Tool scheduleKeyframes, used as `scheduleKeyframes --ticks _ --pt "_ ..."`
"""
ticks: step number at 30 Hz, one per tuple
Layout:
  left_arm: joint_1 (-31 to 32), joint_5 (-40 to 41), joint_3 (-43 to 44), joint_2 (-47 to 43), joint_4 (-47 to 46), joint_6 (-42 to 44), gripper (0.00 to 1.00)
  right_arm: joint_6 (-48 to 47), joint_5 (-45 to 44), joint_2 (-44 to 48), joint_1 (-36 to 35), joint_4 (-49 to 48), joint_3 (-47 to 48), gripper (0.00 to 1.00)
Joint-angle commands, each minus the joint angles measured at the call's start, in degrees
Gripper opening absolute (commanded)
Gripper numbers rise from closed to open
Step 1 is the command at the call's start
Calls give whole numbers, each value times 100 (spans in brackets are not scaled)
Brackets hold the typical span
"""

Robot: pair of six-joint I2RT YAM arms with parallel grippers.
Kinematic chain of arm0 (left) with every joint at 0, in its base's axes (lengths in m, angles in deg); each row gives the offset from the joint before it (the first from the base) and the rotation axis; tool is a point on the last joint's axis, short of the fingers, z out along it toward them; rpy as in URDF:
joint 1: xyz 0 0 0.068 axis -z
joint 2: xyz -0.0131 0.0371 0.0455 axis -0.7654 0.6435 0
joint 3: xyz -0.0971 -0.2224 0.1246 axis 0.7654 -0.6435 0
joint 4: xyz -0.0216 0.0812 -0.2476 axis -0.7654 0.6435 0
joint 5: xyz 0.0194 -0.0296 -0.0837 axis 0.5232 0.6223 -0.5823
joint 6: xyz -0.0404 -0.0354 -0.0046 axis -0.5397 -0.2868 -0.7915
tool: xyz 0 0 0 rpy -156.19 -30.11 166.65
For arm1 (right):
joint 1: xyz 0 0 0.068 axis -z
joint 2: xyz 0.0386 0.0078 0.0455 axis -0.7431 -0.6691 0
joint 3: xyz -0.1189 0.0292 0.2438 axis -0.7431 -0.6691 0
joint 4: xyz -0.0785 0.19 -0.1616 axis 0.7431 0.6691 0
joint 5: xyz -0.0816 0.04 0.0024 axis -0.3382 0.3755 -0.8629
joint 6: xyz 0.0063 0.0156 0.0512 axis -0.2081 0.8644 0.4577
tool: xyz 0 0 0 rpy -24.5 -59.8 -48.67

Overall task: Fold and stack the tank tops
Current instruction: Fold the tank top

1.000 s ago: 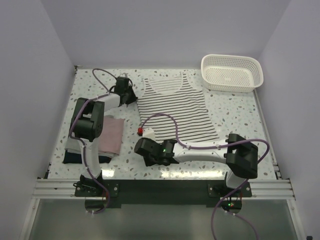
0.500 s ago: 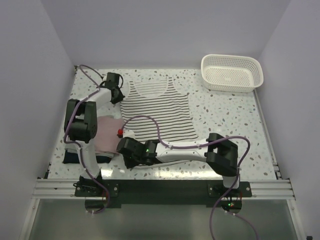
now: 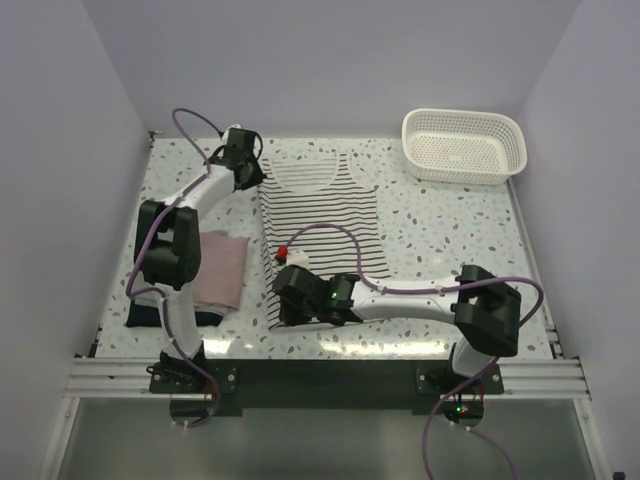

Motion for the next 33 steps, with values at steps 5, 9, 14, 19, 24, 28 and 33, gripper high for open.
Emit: scheduleKeyframes --ticks 5,9,14,19,24,28,33 --pt "381 18 565 266 43 -156 0 410 -270 648 114 -363 -744 0" --pt "574 9 723 442 60 -192 0 515 -340 806 132 -399 -1034 0" --pt "741 -9 899 618 78 -227 0 656 -463 1025 150 -434 -1394 0" --pt "899 9 899 715 52 -236 0 796 -516 1123 150 -504 -1701 0" --pt "1057 35 873 767 -1 -227 0 946 -490 1132 150 -715 -1992 0" --pt "1146 27 864 811 -54 -227 0 1016 -543 1123 150 -768 -2124 0" --pt "1216 -26 855 926 -89 -192 0 1069 -586 1132 150 -812 -2194 0"
